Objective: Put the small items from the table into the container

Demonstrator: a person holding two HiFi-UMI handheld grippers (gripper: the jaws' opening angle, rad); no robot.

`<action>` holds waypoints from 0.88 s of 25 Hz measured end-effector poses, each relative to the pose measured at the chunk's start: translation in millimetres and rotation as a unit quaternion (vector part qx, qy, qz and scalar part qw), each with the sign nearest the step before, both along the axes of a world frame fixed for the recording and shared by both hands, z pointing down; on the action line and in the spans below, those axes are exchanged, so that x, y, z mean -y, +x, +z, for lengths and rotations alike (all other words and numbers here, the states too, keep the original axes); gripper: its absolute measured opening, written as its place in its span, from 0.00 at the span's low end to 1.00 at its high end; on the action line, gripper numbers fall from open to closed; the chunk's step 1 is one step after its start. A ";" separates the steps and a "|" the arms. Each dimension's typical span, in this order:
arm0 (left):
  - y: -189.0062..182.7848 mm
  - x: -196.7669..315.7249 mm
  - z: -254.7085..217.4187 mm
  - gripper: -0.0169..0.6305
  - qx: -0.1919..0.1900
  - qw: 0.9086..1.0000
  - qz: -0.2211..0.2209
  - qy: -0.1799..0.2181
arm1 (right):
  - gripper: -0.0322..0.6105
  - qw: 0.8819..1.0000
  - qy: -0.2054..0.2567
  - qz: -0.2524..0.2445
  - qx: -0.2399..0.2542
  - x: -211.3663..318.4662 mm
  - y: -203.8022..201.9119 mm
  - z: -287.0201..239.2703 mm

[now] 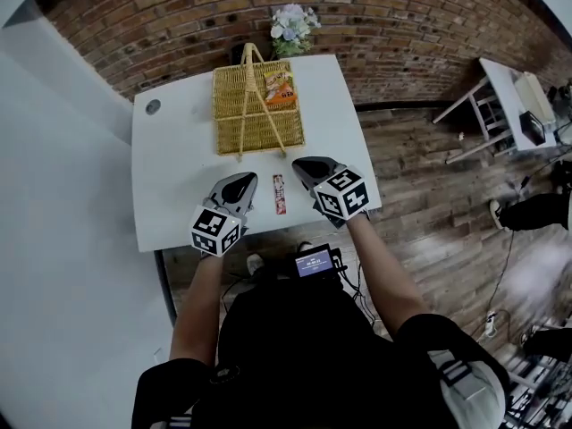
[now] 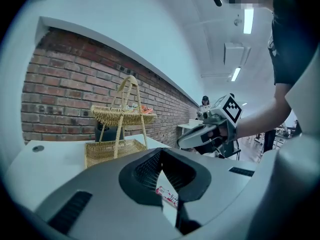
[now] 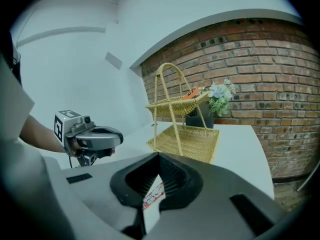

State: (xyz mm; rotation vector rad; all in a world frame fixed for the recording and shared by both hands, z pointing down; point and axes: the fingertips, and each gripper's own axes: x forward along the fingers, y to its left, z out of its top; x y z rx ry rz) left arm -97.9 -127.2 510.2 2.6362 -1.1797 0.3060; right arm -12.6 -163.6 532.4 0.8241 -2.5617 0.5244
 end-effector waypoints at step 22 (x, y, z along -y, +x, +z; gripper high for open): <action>-6.8 0.0 -3.6 0.04 -0.014 1.000 -0.015 0.003 | 0.07 1.000 -0.009 -0.021 0.009 -8.6 -9.8 5.3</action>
